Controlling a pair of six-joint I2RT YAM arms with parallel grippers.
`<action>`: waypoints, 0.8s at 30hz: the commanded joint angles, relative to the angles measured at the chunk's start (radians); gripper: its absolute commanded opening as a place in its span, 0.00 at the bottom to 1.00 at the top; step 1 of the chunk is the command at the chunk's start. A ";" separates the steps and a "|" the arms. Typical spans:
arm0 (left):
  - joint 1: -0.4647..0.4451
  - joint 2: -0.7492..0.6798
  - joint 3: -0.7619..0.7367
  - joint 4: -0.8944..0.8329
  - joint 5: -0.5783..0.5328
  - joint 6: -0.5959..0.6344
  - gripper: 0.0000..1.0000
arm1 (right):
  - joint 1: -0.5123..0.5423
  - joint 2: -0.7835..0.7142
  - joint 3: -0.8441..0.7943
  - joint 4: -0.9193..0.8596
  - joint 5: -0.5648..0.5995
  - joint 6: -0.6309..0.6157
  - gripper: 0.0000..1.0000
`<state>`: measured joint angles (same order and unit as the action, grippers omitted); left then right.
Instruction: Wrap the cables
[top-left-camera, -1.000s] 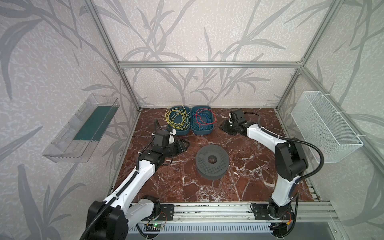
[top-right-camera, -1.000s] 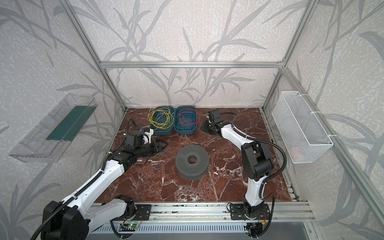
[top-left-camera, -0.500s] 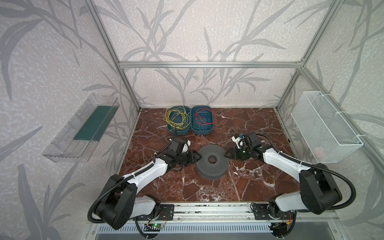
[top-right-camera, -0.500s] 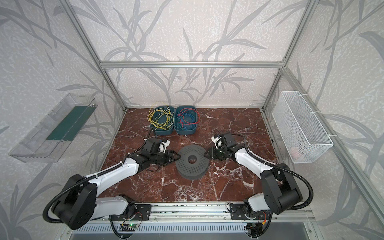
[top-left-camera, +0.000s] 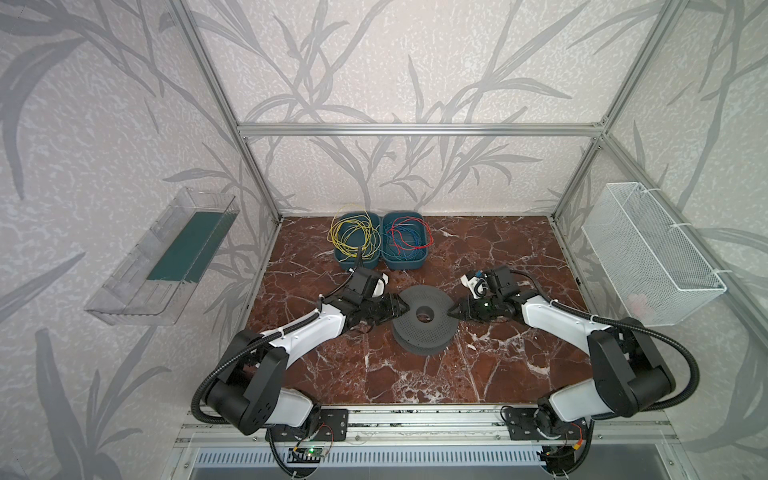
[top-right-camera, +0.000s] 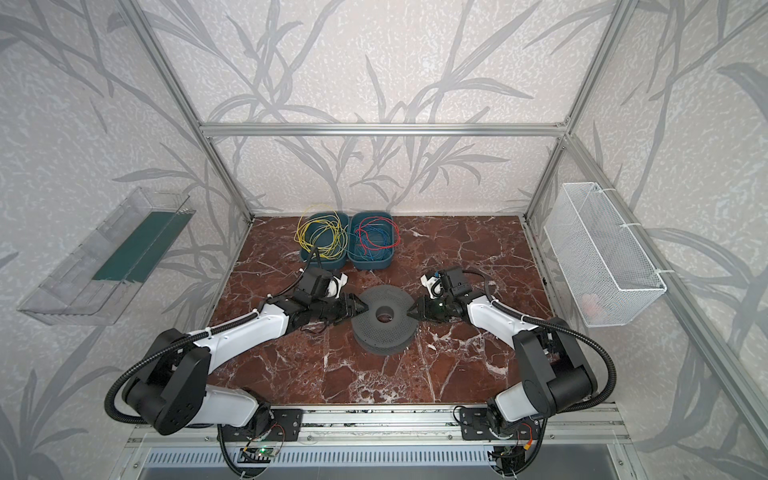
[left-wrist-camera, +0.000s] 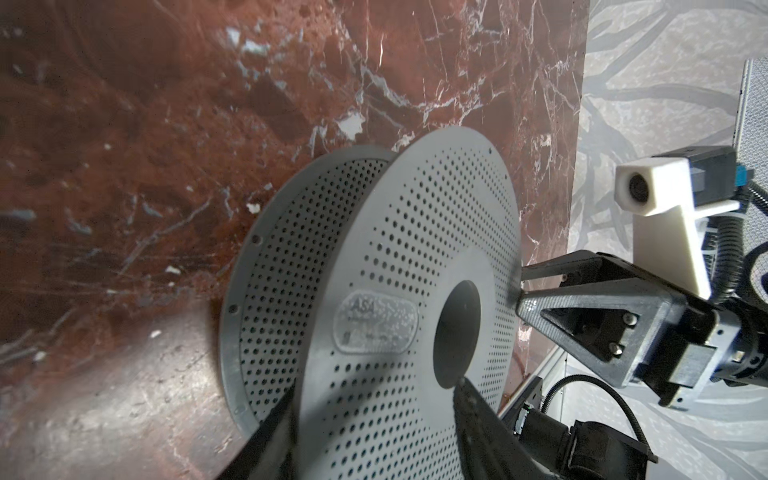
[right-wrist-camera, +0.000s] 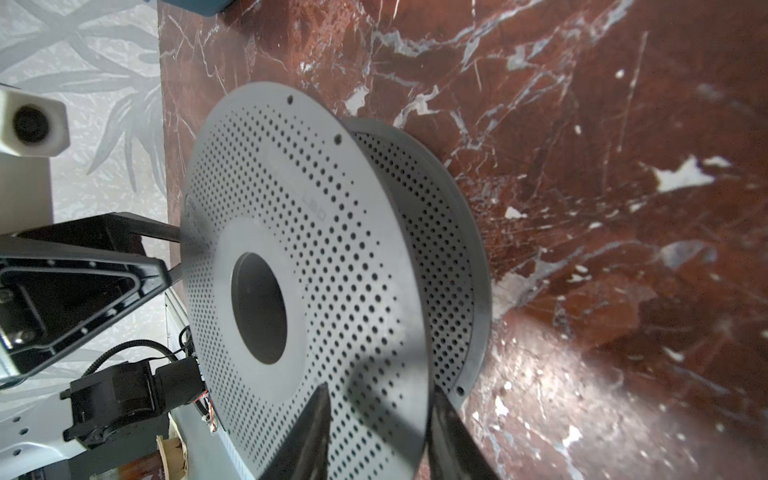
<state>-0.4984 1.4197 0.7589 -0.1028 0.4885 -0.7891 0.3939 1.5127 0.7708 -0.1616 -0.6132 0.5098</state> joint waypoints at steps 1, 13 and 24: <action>-0.005 0.014 0.048 -0.049 -0.076 0.032 0.56 | 0.035 0.038 0.067 0.072 -0.051 0.022 0.35; 0.102 -0.036 -0.008 -0.070 -0.217 0.042 0.57 | 0.146 0.188 0.196 0.160 -0.036 0.080 0.32; 0.172 -0.103 -0.001 -0.132 -0.263 0.040 0.69 | 0.175 0.227 0.246 0.157 0.008 0.083 0.38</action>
<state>-0.3305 1.3582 0.7078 -0.1703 0.2554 -0.7612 0.5652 1.7542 0.9802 -0.0067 -0.6029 0.6086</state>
